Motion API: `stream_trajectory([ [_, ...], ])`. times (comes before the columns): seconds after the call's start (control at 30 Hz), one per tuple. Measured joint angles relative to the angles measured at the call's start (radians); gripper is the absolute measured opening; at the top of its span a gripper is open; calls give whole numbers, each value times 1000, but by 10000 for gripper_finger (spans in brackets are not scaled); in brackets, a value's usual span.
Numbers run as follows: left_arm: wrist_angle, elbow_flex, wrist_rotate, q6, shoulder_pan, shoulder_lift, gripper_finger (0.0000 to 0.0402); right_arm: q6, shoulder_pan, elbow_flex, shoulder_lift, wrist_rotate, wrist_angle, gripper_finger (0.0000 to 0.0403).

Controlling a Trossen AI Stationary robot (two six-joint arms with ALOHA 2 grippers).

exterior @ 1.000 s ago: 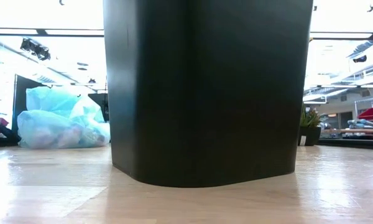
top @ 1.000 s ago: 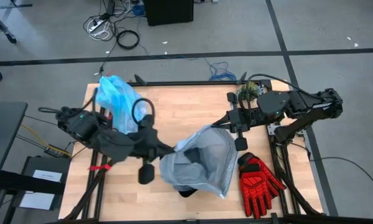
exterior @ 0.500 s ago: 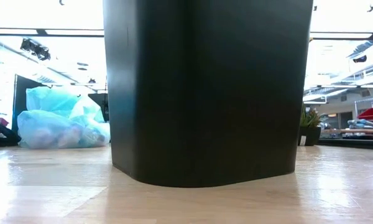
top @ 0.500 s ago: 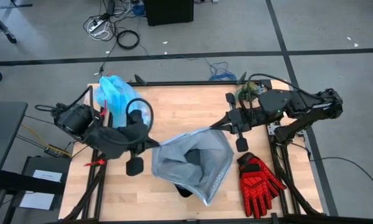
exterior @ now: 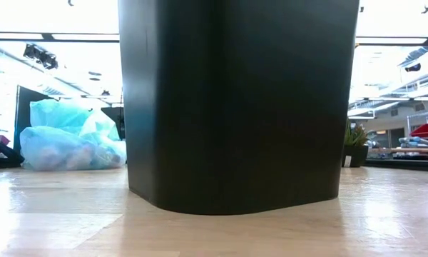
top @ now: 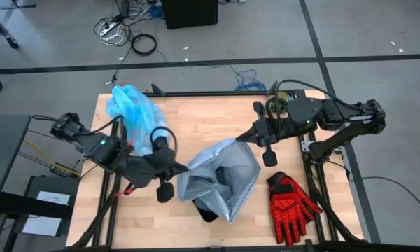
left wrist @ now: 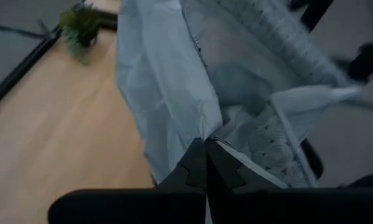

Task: Place trash/remove bag and relplace
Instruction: Put the gray trash bag into the trash bin

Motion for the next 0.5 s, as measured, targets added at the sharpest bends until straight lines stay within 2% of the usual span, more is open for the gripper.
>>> stream_trajectory([
  [0.13, 263, -221, 0, 3, 0, -85, 0, 21, 0, 0, 0, 0, -76, 0],
  [0.23, 409, -332, 1, 18, 0, -104, 0, 53, -1, -14, 0, 1, -123, 0],
  [0.33, 437, -383, -12, -6, 0, -108, 0, 79, -7, -53, -1, 8, -149, 0],
  [0.5, 373, -403, -85, -82, 0, -109, 0, 96, -26, -134, 0, 11, -110, 0],
])
